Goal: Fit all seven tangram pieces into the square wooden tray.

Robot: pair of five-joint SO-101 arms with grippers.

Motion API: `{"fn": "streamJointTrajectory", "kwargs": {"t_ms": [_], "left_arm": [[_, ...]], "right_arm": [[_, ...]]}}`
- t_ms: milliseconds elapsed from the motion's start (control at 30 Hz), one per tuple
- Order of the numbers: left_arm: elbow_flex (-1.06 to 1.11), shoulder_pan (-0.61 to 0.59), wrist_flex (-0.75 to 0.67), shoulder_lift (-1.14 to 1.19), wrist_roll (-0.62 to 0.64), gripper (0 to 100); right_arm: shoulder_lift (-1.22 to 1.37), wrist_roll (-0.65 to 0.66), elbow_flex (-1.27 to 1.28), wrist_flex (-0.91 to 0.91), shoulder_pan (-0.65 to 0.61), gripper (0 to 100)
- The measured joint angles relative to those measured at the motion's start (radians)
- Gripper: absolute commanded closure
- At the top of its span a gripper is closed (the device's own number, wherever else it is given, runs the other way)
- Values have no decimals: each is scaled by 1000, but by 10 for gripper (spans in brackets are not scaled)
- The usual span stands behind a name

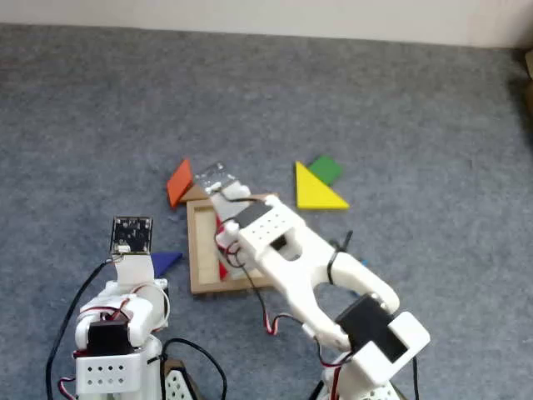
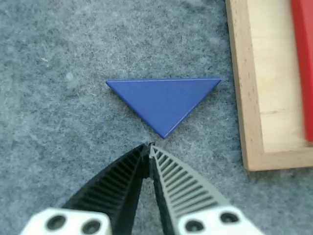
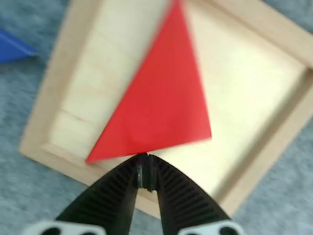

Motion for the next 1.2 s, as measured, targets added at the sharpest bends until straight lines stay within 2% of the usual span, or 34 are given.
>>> {"fn": "streamJointTrajectory", "kwargs": {"t_ms": [300, 467, 667, 867, 1200], "left_arm": [[0, 0, 0, 0, 0, 994], [0, 0, 0, 0, 0, 994], [0, 0, 0, 0, 0, 994], [0, 0, 0, 0, 0, 994], [0, 0, 0, 0, 0, 994]], "right_arm": [[-54, -23, 0, -8, -14, 993], [-146, -23, 0, -2, 61, 993], [-117, -23, 0, -138, 126, 993], [55, -26, -2, -172, 109, 993], [84, -26, -29, -183, 9, 993]]}}
